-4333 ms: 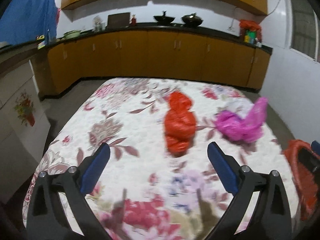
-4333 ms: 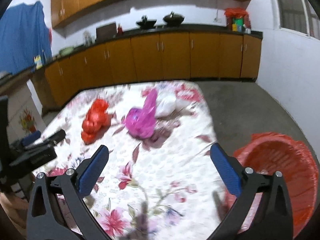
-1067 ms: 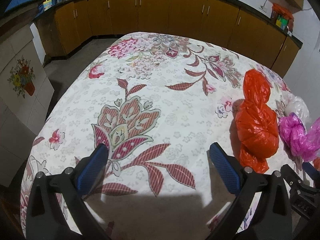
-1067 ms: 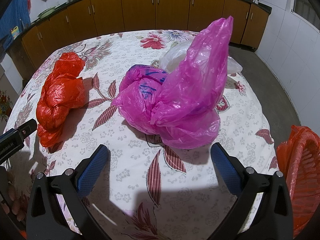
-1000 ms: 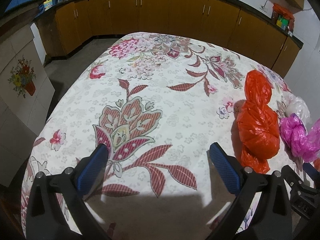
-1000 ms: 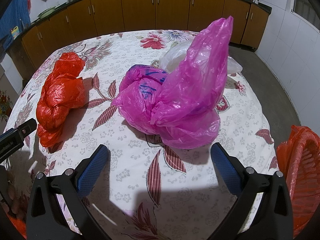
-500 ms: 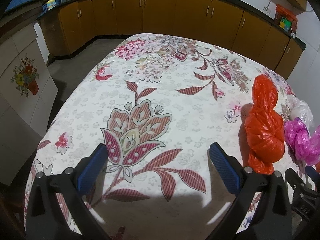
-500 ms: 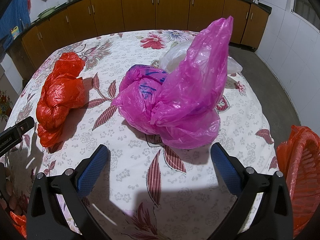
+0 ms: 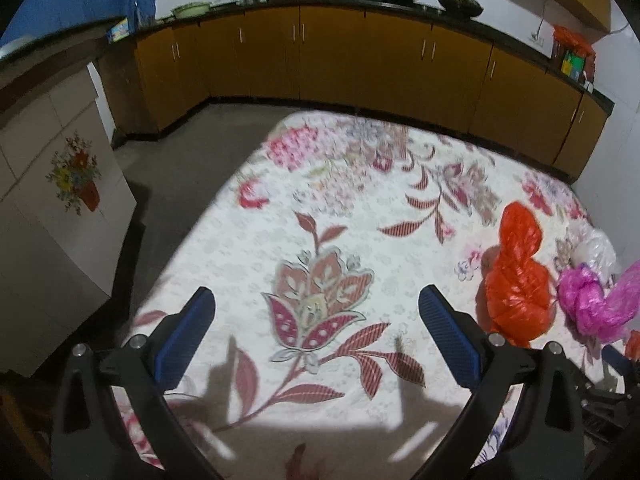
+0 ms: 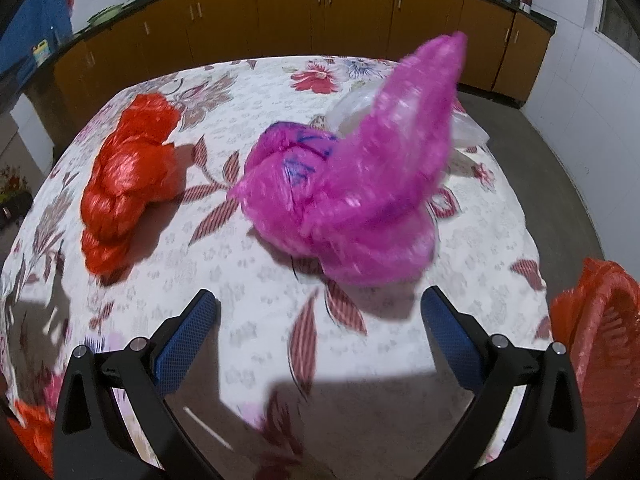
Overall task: Collect trash
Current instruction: 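Grasp the loose red bag with the left gripper while the right approaches the pink bag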
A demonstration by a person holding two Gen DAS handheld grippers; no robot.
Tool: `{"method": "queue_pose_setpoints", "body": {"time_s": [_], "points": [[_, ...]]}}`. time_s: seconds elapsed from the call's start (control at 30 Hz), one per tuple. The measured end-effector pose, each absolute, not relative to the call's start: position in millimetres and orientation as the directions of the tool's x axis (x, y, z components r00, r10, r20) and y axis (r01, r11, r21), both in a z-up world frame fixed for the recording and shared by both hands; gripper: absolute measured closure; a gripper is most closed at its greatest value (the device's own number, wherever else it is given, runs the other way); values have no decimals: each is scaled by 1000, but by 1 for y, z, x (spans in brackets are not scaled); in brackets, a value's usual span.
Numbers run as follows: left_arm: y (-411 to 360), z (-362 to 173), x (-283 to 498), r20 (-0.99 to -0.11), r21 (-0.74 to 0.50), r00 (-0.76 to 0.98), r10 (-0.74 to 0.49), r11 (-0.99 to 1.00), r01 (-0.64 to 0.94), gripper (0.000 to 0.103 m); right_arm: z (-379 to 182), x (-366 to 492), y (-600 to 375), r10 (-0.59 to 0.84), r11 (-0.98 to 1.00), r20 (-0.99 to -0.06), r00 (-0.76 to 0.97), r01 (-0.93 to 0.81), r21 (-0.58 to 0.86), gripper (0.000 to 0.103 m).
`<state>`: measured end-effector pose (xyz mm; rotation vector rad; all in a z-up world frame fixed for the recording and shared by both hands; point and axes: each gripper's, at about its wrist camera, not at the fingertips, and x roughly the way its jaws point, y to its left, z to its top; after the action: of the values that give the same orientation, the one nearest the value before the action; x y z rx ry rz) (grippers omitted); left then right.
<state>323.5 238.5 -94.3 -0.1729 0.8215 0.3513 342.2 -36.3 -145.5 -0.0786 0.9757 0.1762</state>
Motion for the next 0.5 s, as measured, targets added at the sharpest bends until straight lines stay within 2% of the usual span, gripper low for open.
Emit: {"method": "queue_pose_setpoints", "body": {"time_s": [0.13,0.3,0.5], "points": [[230,-69,303,-695,0,673,253,936,-352,4,-130,311,-48,101,981,-798,594,-195,-22,2],[206,-42,269,-643,-24,738,204,958,-286,4,-96,270,-70,92,986,-730,677,-162,-26,2],[173,-22,222,-607,-70,786,117,977,-199,4,-41,214,-108,48,998,-578,814,-62,-4,2]]}}
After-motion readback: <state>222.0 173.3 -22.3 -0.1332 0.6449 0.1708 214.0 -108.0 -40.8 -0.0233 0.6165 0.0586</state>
